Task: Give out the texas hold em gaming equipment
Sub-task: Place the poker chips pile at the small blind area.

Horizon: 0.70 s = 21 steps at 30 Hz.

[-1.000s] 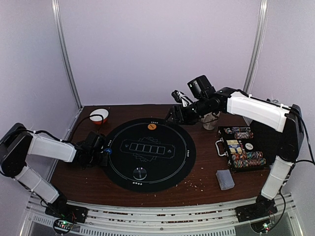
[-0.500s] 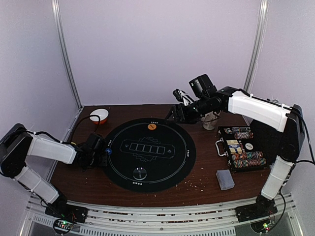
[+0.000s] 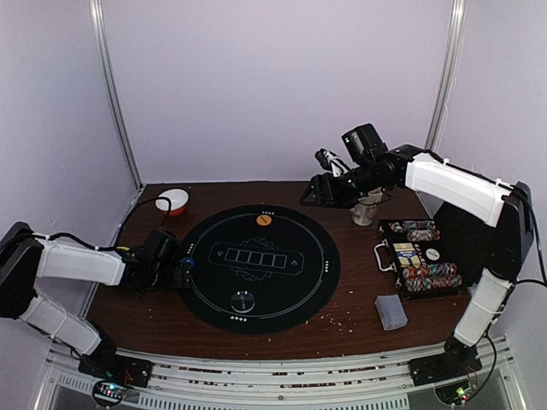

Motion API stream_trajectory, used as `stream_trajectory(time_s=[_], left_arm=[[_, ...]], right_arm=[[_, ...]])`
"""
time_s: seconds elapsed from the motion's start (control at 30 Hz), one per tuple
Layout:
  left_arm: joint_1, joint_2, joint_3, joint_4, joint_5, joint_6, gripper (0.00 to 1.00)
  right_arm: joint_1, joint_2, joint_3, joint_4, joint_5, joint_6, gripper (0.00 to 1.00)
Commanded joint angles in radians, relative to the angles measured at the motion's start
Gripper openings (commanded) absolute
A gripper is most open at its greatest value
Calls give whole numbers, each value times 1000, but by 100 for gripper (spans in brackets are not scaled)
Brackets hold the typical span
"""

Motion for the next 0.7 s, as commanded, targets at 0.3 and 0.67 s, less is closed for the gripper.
stream_trajectory(time_s=[0.3,0.67], left_arm=[[0,-233,154,-107,26,207,92],[0,-225,220,-81,59,328,94]], right_arm=[[-430,-3,-50,-262,599,-218,74],[-493,263,54,-286,574,-364,76]])
